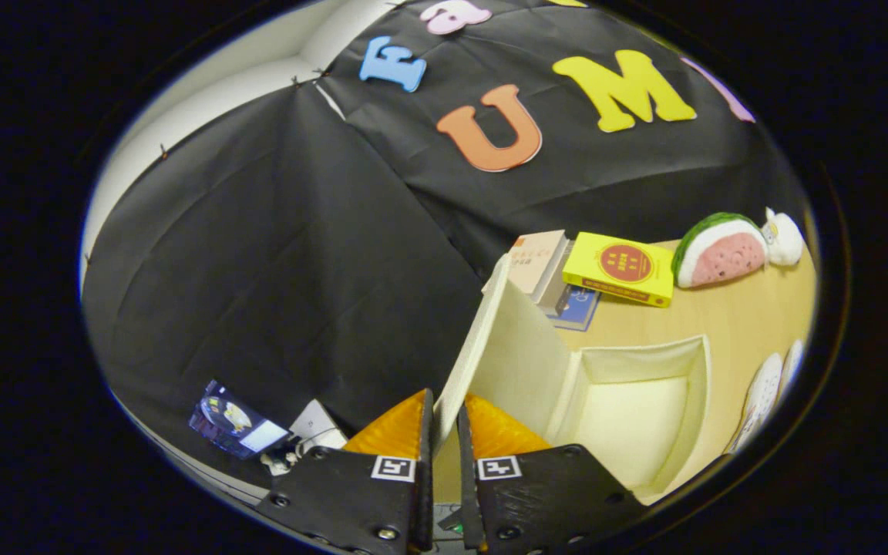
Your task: Open the storage box then place both shoes into the box .Put the left shoe in first, then the right shoe, with the right side of both shoes facing outward in a uniform manner.
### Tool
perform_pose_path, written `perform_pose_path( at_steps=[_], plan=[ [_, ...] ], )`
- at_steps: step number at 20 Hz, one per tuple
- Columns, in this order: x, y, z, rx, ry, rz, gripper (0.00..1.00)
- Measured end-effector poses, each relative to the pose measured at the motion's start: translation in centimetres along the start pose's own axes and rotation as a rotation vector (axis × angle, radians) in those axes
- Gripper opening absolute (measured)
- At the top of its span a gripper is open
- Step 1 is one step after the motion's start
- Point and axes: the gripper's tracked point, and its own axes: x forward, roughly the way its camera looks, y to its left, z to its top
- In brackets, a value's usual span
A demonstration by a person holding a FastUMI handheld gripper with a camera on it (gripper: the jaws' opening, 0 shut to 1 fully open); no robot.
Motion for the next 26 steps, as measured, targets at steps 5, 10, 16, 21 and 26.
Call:
perform_pose_path(
  at_steps=[5,10,16,21,26],
  plan=[
    [3.1,1.9,-0.8,-0.108,0.036,-0.041,0.57],
    [2.9,0.9,-0.8,-0.191,0.005,-0.123,0.87],
    [0.2,-2.7,0.9,-0.211,-0.071,-0.209,0.87],
    [-4.6,-7.0,3.3,-0.299,-0.191,-0.34,0.95],
    [-11.3,-12.0,4.2,-0.292,-0.276,-0.401,0.94]
  ],
)
